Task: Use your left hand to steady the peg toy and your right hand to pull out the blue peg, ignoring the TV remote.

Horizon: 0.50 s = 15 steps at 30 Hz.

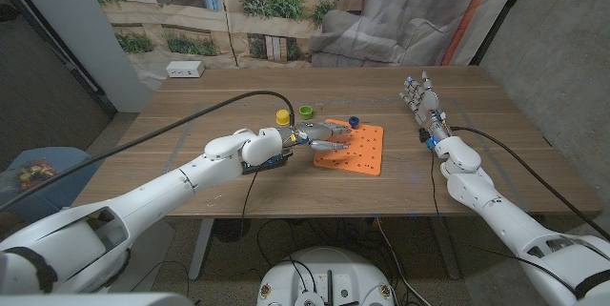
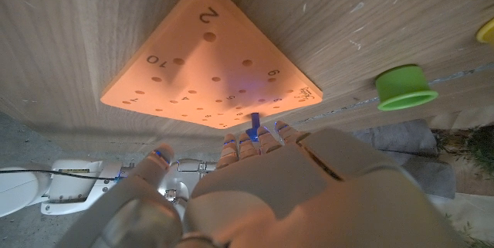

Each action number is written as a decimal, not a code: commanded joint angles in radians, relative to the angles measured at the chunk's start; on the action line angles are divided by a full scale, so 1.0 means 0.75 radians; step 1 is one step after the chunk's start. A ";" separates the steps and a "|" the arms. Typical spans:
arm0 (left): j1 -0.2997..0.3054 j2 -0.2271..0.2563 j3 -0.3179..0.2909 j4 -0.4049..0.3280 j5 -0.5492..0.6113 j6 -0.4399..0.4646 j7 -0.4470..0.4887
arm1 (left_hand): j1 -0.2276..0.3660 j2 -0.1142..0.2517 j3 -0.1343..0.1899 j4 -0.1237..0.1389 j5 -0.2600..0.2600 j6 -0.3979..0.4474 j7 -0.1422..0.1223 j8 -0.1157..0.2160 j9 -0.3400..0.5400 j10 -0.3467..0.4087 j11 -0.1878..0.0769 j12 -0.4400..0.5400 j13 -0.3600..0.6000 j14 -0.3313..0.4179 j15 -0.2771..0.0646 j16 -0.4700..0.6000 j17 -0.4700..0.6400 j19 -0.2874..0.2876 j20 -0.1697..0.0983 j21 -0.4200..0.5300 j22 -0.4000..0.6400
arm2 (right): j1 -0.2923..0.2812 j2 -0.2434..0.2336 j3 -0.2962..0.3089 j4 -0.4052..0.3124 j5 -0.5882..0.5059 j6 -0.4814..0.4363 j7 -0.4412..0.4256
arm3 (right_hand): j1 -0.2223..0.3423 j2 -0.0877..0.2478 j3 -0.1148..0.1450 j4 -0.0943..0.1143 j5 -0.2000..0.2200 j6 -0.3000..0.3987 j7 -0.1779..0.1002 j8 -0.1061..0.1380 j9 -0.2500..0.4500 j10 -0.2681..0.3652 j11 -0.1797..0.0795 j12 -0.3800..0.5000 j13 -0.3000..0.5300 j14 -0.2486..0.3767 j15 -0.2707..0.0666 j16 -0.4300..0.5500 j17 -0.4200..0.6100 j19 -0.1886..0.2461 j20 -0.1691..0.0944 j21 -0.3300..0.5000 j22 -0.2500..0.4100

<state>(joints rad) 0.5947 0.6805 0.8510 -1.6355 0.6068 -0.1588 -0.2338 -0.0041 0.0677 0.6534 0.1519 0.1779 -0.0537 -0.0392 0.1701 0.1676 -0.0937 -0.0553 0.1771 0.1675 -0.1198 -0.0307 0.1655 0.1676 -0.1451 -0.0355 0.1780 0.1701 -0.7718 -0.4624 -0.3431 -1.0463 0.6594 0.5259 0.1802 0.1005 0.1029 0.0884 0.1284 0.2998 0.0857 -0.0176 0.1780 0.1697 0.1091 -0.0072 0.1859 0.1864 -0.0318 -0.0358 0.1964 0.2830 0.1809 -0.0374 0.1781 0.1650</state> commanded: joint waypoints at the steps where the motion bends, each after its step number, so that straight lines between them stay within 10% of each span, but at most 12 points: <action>1: -0.032 -0.032 0.045 0.076 -0.007 -0.032 -0.036 | 0.014 0.142 0.011 0.005 0.007 -0.007 -0.009 0.008 0.003 -0.013 0.004 -0.002 0.005 -0.014 -0.083 0.001 0.002 -0.013 -0.209 0.007 0.003 | -0.038 -0.023 0.011 -0.054 -0.005 -0.003 -0.031 | 0.001 0.035 0.007 0.000 0.009 0.005 0.000 0.009 0.004 0.004 0.000 0.009 0.000 -0.002 -0.023 0.009 0.002 0.001 -0.029 0.012 0.003; 15: -0.047 -0.032 0.066 0.085 -0.020 -0.026 -0.097 | 0.009 0.136 0.010 0.010 0.005 0.025 0.007 0.017 0.003 0.012 0.011 0.014 0.004 0.005 -0.071 0.018 0.004 0.008 -0.228 0.019 0.003 | -0.071 -0.051 0.018 -0.118 -0.014 -0.026 -0.064 | -0.001 0.035 0.011 0.001 0.010 0.009 -0.001 0.010 0.004 0.006 -0.001 0.009 0.000 0.000 -0.022 0.011 -0.001 0.003 -0.030 0.013 0.003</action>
<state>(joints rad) 0.5687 0.6588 0.8858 -1.5824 0.5976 -0.1810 -0.2755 -0.0041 0.0677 0.6574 0.1559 0.1779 -0.0420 -0.0387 0.1777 0.1677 -0.0969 -0.0515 0.1799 0.1675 -0.1235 -0.0344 0.1703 0.1677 -0.1450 -0.0354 0.1857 0.1701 -0.8067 -0.4851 -0.3341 -1.1009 0.6553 0.5214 0.1526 0.1005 0.1029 0.0884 0.1283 0.3020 0.0857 -0.0176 0.1781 0.1697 0.1091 -0.0072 0.1858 0.1864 -0.0318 -0.0358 0.2001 0.2832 0.1809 -0.0374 0.1781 0.1650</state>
